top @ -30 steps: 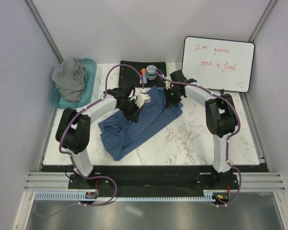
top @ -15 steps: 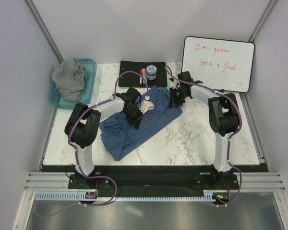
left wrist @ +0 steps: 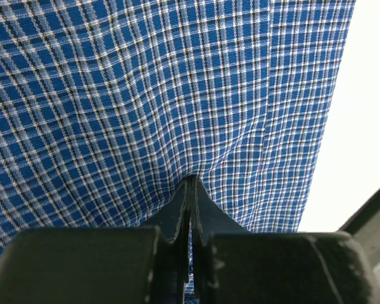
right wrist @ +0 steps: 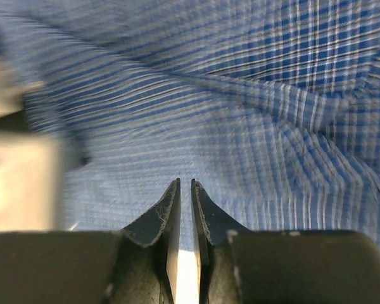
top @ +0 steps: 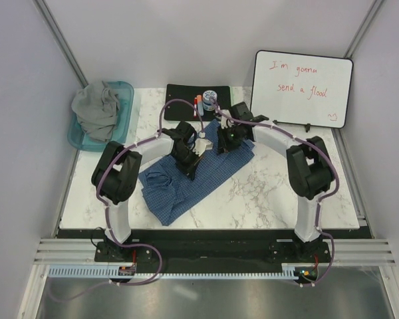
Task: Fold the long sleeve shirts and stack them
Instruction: Fold the shirt
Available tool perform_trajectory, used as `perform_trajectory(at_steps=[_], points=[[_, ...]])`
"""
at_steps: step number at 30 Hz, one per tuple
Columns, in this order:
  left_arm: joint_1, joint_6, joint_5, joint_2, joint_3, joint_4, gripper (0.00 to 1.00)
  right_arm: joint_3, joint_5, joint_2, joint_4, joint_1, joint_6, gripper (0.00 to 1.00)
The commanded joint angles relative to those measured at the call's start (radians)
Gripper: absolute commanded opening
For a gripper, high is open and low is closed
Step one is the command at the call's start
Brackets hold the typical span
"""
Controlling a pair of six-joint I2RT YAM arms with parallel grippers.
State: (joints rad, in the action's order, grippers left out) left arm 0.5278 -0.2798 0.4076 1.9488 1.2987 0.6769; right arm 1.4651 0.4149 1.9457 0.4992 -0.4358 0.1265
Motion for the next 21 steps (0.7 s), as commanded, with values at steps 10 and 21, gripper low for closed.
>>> perform_trajectory(at_steps=[10, 21], points=[[0.129, 0.119, 0.213, 0.001, -0.094, -0.046, 0.02, 0.125, -0.157, 0.240, 0.045, 0.003, -0.053, 0.18], [-0.075, 0.310, 0.533, -0.404, -0.199, -0.280, 0.18, 0.371, -0.068, 0.418, 0.032, -0.107, -0.194, 0.18]])
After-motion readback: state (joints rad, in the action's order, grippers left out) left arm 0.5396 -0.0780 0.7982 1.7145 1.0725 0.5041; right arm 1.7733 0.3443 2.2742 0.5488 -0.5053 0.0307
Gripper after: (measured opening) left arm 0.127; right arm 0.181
